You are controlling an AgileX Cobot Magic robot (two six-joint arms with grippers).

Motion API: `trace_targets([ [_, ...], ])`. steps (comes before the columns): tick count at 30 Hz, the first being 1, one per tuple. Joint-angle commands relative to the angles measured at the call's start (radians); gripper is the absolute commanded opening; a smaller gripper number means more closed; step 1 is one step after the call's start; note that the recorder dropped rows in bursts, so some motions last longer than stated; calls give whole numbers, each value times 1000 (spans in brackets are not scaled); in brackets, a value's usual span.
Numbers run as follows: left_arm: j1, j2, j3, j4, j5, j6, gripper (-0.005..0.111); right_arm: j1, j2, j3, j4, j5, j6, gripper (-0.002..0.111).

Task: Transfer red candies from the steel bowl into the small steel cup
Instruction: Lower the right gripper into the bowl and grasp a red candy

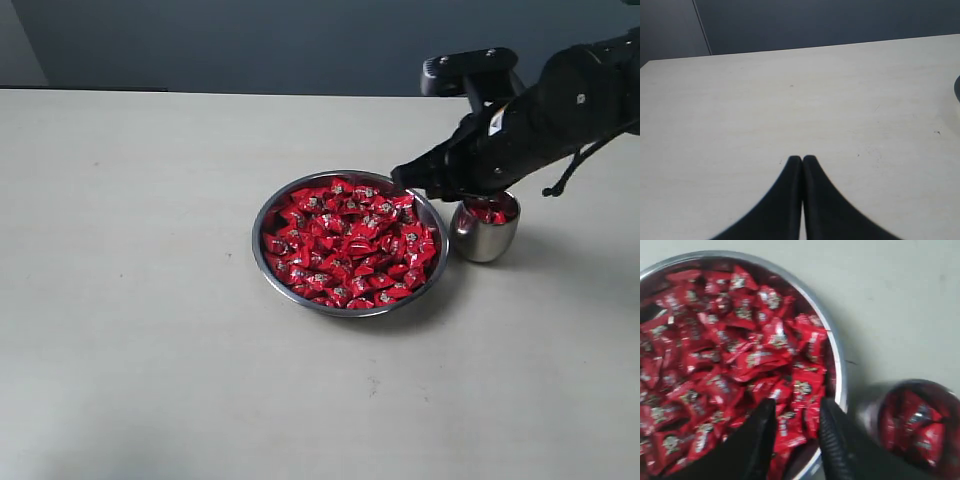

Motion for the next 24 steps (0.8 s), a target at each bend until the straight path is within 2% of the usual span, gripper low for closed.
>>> trace_targets([
  [1,-8,-5,-8,2,-5,-2,0,106,41,-13,127,-39,-122,48],
  [4,-8,-5,-8,2,-5,-2,0,152,120,-58,129,-28,-124,47],
  [13,-8,-5,-8,2,-5,-2,0,160,317,-166,97,-7,-128,46],
  [15,-8,-5,-8,2,-5,-2,0,160,330,-171,82,3,-128,37],
  [18,-8,-5,-8,2,-5,-2,0,160,329,-171,62,10,-128,4],
  [19,-8,-5,-8,2,-5,-2,0,160,320,-171,50,14,-125,0],
  [24,-8,-5,-8,2,-5,-2,0,160,246,-171,-28,53,-39,1],
])
